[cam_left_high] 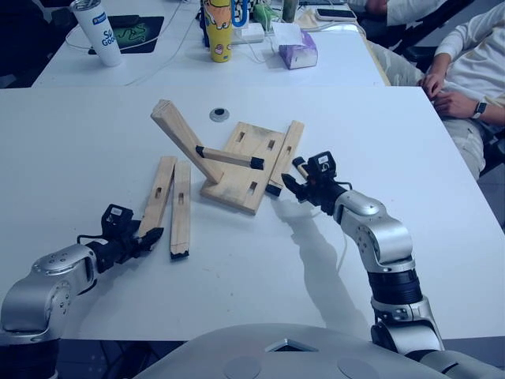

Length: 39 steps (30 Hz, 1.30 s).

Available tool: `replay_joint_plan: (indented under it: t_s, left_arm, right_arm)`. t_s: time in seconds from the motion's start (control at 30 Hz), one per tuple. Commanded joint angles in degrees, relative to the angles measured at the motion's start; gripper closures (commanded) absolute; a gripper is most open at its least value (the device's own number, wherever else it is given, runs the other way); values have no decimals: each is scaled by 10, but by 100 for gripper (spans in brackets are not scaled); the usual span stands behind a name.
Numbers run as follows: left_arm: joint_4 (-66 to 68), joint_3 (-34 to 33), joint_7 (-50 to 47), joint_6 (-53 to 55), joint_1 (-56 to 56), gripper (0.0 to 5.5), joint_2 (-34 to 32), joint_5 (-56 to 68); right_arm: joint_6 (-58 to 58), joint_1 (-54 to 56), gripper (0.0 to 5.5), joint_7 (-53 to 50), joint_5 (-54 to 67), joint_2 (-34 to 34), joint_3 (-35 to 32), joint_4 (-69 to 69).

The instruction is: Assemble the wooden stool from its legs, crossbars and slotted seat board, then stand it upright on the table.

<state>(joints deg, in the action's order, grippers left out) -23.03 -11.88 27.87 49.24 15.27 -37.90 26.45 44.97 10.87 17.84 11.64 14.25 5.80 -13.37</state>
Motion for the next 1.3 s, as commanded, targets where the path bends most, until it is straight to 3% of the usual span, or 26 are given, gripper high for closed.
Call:
replay_joint_plan:
  t_s: [0.03,0.13,0.37,0.67,0.83,0.97,1.07,1.3]
  left_arm:
    - [41,37,-10,-15,-5,242,21,-28]
    - [64,48,-18,-35,2,242,27,-50]
    - [80,49,-32,-64,13,347,30,-78]
    - [92,-4,-97,-128,-45,347,72,-96]
    - [76,-51,-137,-209,-119,347,105,-93]
    - [33,-78,-154,-266,-188,347,119,-79]
    - [-26,-72,-144,-287,-251,347,109,-65]
    - [-93,-12,-91,-274,-305,347,87,-52]
  right_arm:
    - [5,15,230,1,-1,0,3,2]
    - [5,20,230,5,-1,2,4,5]
    - [3,26,230,13,-1,7,5,12]
    - [-6,51,230,17,1,11,-10,22]
    - [-28,111,230,-4,33,-12,-82,44]
    - [36,204,230,-38,147,-60,-195,48]
    - [132,299,230,-88,302,-108,-292,48]
    - [237,417,230,-207,560,-178,-342,59]
